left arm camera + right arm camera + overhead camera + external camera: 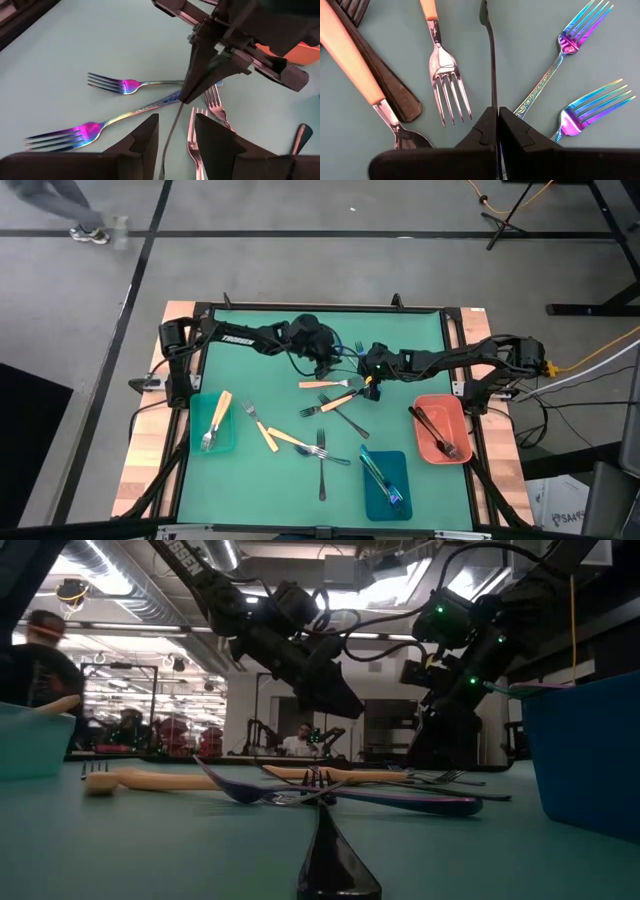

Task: Sort silverware by color (type)
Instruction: Put the black fork into the orange bin

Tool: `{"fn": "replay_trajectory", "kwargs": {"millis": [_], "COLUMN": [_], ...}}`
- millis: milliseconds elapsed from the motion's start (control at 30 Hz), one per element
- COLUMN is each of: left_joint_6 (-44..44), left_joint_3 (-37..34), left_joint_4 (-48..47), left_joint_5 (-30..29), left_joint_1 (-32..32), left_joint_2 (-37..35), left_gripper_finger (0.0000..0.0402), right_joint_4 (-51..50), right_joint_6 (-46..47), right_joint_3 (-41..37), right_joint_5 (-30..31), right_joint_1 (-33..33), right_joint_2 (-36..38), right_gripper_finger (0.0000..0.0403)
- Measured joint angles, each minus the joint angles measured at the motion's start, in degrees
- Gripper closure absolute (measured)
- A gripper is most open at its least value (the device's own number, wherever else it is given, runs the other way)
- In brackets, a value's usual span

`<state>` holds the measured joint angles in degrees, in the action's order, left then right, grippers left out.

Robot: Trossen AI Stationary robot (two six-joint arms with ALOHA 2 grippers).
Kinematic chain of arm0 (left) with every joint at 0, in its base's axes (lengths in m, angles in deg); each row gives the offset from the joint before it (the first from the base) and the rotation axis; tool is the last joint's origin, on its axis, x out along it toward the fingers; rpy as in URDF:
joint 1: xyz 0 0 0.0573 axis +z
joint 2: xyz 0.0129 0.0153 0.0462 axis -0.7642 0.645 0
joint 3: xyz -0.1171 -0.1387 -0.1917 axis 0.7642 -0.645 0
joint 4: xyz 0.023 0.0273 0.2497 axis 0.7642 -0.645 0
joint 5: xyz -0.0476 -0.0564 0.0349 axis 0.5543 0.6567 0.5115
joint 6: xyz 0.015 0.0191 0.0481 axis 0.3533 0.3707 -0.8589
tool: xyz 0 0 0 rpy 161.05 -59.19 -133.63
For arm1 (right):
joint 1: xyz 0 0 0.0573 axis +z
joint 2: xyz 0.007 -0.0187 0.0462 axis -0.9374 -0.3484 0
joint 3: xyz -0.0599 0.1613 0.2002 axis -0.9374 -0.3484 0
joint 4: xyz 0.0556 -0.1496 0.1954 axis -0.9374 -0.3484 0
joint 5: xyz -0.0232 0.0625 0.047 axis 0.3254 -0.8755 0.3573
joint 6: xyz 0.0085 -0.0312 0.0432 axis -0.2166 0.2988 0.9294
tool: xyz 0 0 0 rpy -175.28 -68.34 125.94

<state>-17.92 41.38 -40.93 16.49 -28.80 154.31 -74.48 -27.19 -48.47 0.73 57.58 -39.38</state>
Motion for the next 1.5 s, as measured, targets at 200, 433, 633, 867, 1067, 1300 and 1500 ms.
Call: {"fn": "replay_trajectory", "kwargs": {"millis": [200,433,633,867,1067,1300,1500], "left_joint_6": [-0.1,-1.2,-1.2,-1.2,-3.5,-4.6,-4.6], "left_joint_3": [0.0,0.2,1.3,8.9,14.5,14.8,14.7], "left_joint_4": [1.2,1.9,1.1,-9.1,-16.6,-19.9,-22.5], "left_joint_5": [0.0,-0.4,-0.2,0.0,-0.2,-0.5,-1.1], "left_joint_1": [-0.1,-0.5,-0.6,-0.6,-1.3,-1.7,-1.9], "left_joint_2": [0.1,2.0,5.1,9.6,12.9,12.9,14.0], "left_gripper_finger": [0.0280,0.0280,0.0280,0.0280,0.0280,0.0280,0.0280], "right_joint_4": [0.0,-0.1,-0.2,-0.7,-1.1,-1.4,-1.5], "right_joint_6": [0.0,0.0,0.0,0.0,0.0,0.0,0.0], "right_joint_3": [0.0,0.0,0.0,0.0,0.0,0.0,0.0], "right_joint_5": [0.0,0.0,-0.5,-1.5,-1.5,-1.5,-1.5], "right_joint_1": [0.0,0.0,0.0,0.0,0.0,0.0,0.0], "right_joint_2": [0.0,0.0,0.0,0.0,0.0,0.0,0.0], "right_gripper_finger": [0.0398,0.0398,0.0398,0.0398,0.0398,0.0398,0.0398]}}
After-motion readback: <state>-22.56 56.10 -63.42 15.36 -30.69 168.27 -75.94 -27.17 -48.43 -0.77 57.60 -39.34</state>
